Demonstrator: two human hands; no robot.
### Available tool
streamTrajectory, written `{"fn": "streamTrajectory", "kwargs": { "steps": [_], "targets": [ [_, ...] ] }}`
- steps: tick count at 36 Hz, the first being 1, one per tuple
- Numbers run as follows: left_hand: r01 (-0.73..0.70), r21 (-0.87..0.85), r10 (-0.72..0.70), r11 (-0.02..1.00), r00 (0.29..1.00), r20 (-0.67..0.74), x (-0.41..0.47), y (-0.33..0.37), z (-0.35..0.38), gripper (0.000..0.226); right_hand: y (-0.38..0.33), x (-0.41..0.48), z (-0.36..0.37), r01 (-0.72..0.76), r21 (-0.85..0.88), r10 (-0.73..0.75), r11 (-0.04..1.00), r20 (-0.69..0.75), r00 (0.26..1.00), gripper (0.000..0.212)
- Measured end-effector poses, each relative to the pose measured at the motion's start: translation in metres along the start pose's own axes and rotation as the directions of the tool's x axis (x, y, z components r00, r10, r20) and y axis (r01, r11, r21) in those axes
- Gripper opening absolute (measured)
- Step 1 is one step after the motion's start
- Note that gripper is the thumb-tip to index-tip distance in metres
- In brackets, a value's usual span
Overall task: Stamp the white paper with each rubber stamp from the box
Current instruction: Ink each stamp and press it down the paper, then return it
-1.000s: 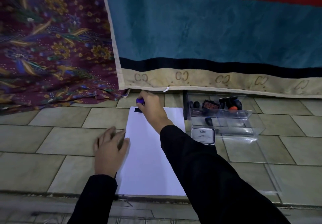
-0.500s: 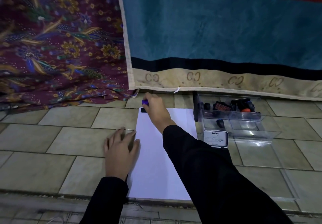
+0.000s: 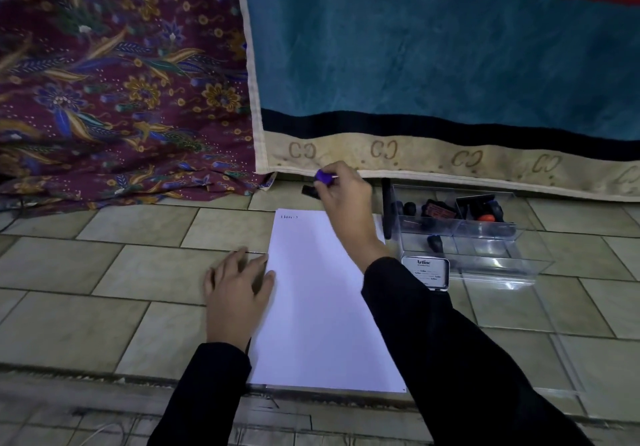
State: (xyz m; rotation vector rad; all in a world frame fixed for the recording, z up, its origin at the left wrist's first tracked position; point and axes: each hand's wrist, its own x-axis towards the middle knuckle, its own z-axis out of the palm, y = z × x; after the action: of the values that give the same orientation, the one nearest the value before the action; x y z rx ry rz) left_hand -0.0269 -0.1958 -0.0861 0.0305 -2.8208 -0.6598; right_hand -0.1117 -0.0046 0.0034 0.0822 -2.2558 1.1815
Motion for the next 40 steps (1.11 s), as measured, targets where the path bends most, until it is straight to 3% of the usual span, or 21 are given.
{"fn": "streamTrajectory", "kwargs": {
  "steps": [5, 13, 21, 36, 40],
  "targets": [
    [0.006, -0.014, -0.007, 1.000, 1.000, -0.006, 0.000, -0.001, 0.003, 0.029, -0.001, -0.030, -0.064, -0.038, 0.096, 0.049, 0.995, -0.114, 0.992, 0.023],
    [0.013, -0.009, -0.013, 1.000, 1.000, -0.012, -0.001, 0.001, 0.003, 0.028, 0.032, -0.111, -0.140, 0.023, -0.177, -0.040, 0.984, -0.094, 0.995, 0.025],
    [0.031, -0.026, -0.031, 0.999, 0.999, 0.009, -0.002, 0.005, -0.001, 0.030, 0.056, -0.137, -0.158, 0.059, -0.217, -0.049, 0.974, 0.054, 0.997, 0.028],
    [0.016, -0.009, -0.015, 1.000, 1.000, 0.008, -0.001, 0.000, 0.003, 0.030, 0.058, -0.145, -0.158, 0.085, -0.200, -0.071, 0.976, 0.077, 0.995, 0.026],
    [0.015, -0.016, -0.015, 1.000, 1.000, 0.015, -0.001, 0.002, 0.002, 0.042, 0.058, -0.150, -0.161, 0.105, -0.185, -0.090, 0.977, 0.088, 0.992, 0.024]
  ]
}}
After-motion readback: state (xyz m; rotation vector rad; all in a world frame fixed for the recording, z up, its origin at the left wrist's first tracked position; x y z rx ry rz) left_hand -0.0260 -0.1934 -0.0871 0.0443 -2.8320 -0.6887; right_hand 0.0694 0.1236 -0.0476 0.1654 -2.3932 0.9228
